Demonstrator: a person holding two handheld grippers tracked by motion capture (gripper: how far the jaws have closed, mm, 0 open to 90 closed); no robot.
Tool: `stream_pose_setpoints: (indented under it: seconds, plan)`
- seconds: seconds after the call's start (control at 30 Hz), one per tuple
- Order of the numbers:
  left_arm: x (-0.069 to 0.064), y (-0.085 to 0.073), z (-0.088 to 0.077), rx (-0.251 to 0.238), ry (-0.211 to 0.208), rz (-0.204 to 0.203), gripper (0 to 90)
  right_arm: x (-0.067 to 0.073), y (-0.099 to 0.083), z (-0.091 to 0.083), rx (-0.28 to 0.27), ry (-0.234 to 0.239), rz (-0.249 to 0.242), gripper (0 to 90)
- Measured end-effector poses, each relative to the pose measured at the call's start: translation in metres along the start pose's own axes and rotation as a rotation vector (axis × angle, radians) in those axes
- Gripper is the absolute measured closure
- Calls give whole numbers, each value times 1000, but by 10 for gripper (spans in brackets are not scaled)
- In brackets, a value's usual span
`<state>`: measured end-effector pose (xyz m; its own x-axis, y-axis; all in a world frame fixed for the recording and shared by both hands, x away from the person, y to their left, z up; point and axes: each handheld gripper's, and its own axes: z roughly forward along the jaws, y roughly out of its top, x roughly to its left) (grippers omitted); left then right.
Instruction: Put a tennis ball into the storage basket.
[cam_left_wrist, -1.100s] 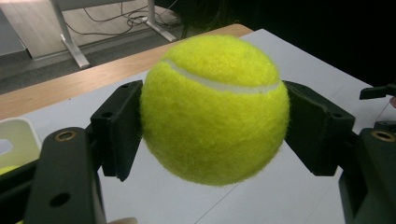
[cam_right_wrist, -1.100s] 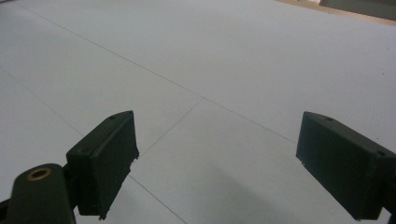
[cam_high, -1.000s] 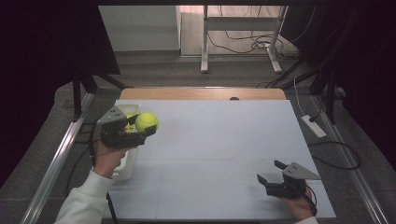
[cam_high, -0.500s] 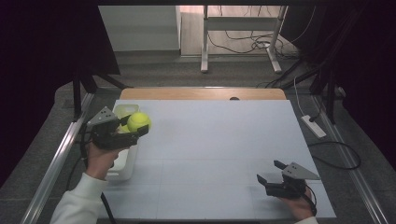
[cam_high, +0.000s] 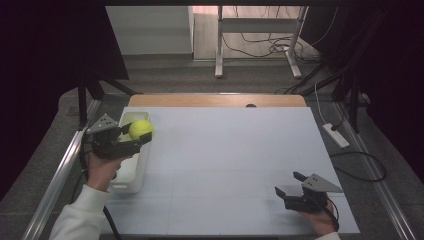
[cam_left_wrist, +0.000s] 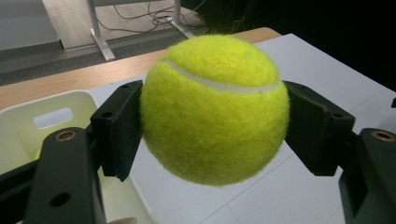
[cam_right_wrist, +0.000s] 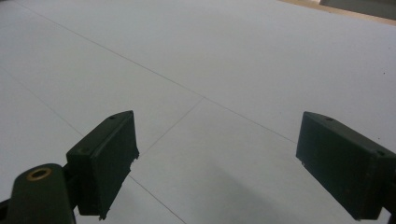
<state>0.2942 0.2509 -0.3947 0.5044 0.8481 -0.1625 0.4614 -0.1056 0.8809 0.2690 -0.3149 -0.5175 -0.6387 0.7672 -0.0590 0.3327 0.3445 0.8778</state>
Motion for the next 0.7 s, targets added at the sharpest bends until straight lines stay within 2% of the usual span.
stream_pose_setpoints:
  seconds: [0.4, 0.7]
  plan:
    - [8, 0, 0, -1, 25, -16, 266, 0, 0, 0, -1, -1, 2, 123]
    - [19, -2, 0, 6, 57, -42, 266, 0, 0, 0, 0, 0, 1, 123]
